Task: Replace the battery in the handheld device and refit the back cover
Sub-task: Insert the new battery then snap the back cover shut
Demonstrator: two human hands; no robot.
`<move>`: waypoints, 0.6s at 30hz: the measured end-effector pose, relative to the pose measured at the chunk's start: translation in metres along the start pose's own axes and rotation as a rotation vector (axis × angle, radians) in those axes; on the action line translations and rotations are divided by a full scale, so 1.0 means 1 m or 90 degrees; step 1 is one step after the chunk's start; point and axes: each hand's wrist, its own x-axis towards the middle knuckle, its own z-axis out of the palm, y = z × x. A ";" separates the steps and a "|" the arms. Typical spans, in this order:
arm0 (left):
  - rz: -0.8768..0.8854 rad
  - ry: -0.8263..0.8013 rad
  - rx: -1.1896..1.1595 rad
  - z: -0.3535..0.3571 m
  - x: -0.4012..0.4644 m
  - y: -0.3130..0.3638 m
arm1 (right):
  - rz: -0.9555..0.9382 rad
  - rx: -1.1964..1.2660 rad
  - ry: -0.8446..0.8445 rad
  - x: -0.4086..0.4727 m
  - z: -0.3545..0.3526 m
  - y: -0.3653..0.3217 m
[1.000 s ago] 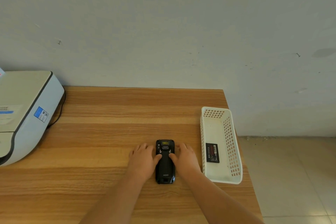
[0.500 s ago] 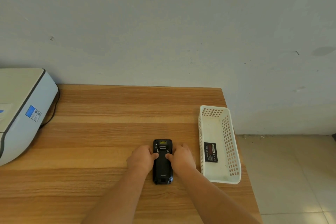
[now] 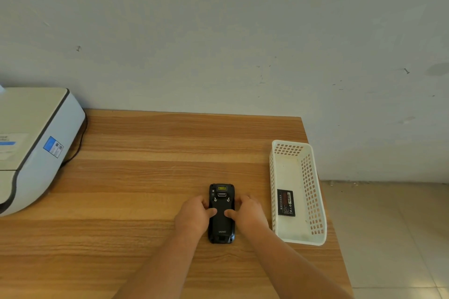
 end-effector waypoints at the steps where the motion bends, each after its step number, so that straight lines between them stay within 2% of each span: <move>1: 0.011 0.004 0.011 -0.001 -0.001 0.000 | -0.003 0.004 -0.001 0.000 -0.001 0.001; 5: 0.098 0.025 0.048 -0.007 0.002 -0.001 | -0.065 0.022 0.012 -0.004 -0.002 0.006; 9: 0.202 0.072 0.113 -0.015 0.009 0.006 | -0.164 -0.051 0.037 -0.003 -0.005 0.000; 18: 0.315 0.034 0.289 -0.021 0.016 0.015 | -0.218 -0.181 -0.014 0.007 -0.016 -0.002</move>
